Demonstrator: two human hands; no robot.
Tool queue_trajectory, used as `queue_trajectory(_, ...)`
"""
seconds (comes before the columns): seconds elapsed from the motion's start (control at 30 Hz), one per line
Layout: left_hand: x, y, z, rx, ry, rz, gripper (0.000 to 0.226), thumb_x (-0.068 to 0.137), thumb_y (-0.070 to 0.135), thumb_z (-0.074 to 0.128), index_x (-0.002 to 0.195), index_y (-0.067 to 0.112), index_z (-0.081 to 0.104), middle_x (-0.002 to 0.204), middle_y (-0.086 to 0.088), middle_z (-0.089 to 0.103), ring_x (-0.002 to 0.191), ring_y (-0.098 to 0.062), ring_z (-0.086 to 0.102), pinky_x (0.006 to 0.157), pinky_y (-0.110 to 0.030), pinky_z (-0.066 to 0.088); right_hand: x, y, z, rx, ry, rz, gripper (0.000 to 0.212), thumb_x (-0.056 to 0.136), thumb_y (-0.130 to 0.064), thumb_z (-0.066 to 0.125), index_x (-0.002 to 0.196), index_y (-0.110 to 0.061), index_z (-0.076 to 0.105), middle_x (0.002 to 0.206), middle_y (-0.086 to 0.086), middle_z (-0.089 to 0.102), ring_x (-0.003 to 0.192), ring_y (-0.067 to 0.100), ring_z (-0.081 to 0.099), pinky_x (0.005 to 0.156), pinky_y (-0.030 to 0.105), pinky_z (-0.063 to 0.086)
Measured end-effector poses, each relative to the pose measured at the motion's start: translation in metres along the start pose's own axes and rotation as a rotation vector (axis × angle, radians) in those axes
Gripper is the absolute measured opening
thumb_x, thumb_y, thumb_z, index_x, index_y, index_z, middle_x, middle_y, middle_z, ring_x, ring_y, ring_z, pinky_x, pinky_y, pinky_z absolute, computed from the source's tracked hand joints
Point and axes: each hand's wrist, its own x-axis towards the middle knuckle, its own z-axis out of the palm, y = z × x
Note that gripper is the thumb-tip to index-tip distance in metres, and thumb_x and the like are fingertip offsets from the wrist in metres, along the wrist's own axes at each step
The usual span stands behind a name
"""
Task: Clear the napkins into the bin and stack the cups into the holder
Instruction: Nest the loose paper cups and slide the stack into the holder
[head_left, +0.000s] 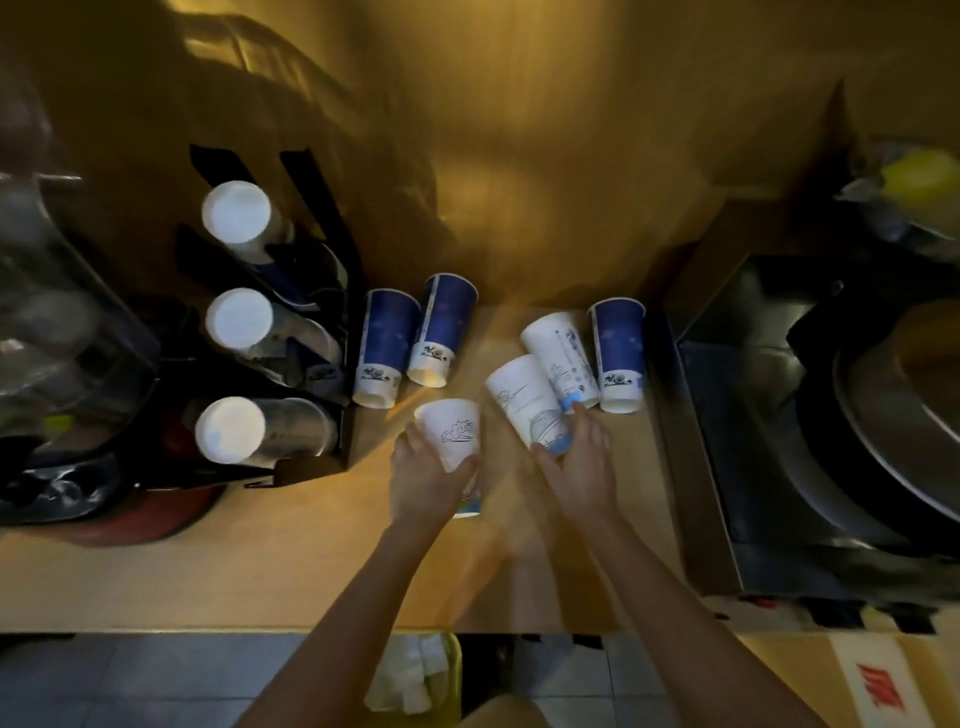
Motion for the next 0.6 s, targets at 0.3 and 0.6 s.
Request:
queue_trajectory(0.3,0.021,-0.003,0.03,-0.124,-0.015,-0.299,0.08,0.073,0.041,0.073,0.127,-0.007,0.039,0.129,-0.026,0.051,0.119,-0.037,0.049,0.092,-0.04,0.043,0.041,0.014,0.018,0.007,-0.111,0.083,0.076,0.08,-0.037,0.065,0.139,-0.005,0.029,0.134,0.021,0.048,0.123,0.035,0.045,0.102,0.046,0.04)
queue_trajectory(0.6,0.015,-0.01,0.032,-0.202,0.02,-0.321,0.074,0.072,0.039,0.075,0.125,-0.002,0.044,0.125,-0.021,0.055,0.113,-0.034,0.054,0.088,-0.04,0.048,0.048,0.011,0.009,-0.113,-0.26,0.093,0.069,0.061,-0.042,0.075,0.115,-0.008,0.051,0.111,0.015,0.064,0.1,0.033,0.061,0.08,0.037,0.049)
